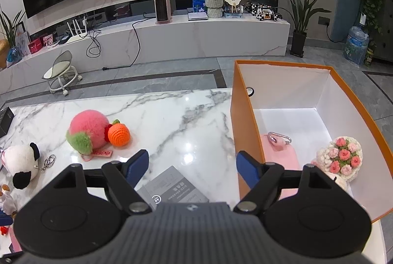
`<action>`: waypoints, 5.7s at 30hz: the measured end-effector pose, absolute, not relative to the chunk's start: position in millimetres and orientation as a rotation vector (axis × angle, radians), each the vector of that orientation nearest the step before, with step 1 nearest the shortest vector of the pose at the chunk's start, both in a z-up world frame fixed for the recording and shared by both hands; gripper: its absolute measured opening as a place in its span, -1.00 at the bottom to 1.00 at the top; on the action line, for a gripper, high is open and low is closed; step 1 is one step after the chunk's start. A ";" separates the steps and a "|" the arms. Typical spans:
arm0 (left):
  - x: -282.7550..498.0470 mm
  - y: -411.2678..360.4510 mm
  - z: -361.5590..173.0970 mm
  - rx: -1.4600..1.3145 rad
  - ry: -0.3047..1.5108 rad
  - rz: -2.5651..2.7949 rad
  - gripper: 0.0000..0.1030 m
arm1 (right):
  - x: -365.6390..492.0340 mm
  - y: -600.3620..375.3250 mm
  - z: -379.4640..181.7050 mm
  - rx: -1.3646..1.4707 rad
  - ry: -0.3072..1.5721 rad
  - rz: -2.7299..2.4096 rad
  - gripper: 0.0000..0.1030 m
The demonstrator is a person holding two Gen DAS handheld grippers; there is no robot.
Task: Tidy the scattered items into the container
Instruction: 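Withdraw both tools from the box back over the table, then grasp the pink wallet with the left gripper while the right gripper approaches the grey notebook, then close the right gripper on the grey notebook while the left gripper holds the pink wallet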
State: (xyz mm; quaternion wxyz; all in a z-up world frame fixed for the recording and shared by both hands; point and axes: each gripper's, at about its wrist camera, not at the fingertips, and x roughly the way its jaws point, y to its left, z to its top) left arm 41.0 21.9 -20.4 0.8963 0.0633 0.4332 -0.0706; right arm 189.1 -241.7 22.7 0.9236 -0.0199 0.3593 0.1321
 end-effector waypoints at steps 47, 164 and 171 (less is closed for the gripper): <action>125.2 41.6 -62.6 0.000 0.891 -0.100 0.90 | 200.5 -192.9 -57.7 -0.357 0.829 0.519 0.83; 114.0 13.1 -25.3 0.062 0.893 -0.065 0.87 | 170.8 -190.9 -91.2 -0.099 0.748 0.058 1.00; 115.0 9.4 -27.4 0.070 0.899 -0.079 0.87 | 142.1 -190.9 -96.6 -0.021 0.679 -0.028 0.99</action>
